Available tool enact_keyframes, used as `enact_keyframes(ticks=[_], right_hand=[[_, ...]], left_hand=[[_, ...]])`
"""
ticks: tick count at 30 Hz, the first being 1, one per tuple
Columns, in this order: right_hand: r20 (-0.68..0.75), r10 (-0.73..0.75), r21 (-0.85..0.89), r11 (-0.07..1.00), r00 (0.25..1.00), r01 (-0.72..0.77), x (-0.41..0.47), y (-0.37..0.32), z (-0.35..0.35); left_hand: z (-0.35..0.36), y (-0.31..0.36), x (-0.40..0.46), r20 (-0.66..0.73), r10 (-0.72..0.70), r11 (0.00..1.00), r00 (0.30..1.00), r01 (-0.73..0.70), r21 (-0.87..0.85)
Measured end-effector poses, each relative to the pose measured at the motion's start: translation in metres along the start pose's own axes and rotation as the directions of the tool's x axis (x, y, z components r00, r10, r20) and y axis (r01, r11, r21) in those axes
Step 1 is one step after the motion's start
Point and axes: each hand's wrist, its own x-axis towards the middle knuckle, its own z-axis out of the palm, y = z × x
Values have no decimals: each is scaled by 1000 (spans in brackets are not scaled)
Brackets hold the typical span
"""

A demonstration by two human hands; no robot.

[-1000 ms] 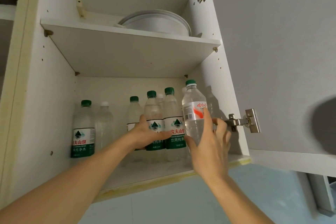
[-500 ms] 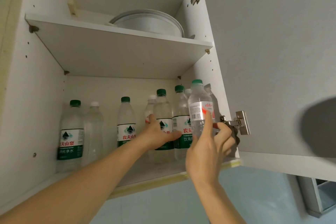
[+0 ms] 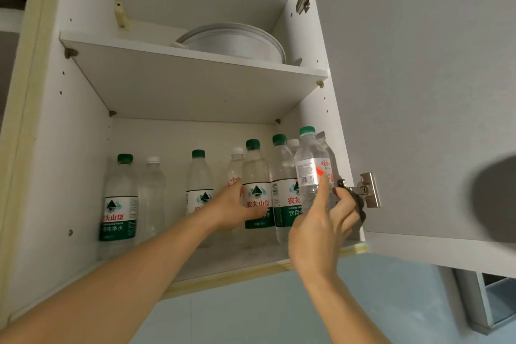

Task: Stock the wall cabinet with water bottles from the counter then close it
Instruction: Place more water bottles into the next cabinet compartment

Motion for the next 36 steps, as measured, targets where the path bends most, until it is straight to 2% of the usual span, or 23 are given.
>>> enact_keyframes(ticks=[3, 7, 10, 12, 15, 20, 23, 28, 32, 36], right_hand=[[5, -66, -7, 998, 998, 66, -2, -3, 0], [22, -257, 34, 966, 966, 256, -3, -7, -1], [100, -497, 188, 860, 862, 474, 9, -23, 2], [213, -606, 305, 787, 767, 537, 23, -45, 8], [333, -662, 361, 747, 672, 558, 39, -74, 27], [483, -699, 279, 694, 527, 664, 61, -110, 62], [581, -651, 265, 719, 489, 642, 103, -136, 78], [737, -477, 128, 794, 479, 594, 173, -152, 97], [831, -349, 9, 788, 434, 616, 186, -149, 117], [908, -179, -50, 853, 380, 520, 191, -140, 132]], left_hand=[[-15, -10, -6, -47, -17, 995, 999, 21, 97], [-32, -29, -9, -247, -57, 976, 967, 106, 189], [-47, -43, -2, -360, -79, 970, 930, 154, 187], [-55, -51, 5, -404, -97, 971, 910, 176, 164], [-57, -62, 11, -378, -156, 981, 912, 189, 50], [-51, -74, 11, -218, -249, 968, 944, 246, -41], [-52, -77, 9, -190, -284, 959, 940, 273, -81], [-54, -87, 11, -181, -324, 946, 929, 314, -85], [-50, -89, 15, -192, -327, 945, 925, 317, -80], [-49, -93, 17, -215, -282, 959, 935, 278, -50]])
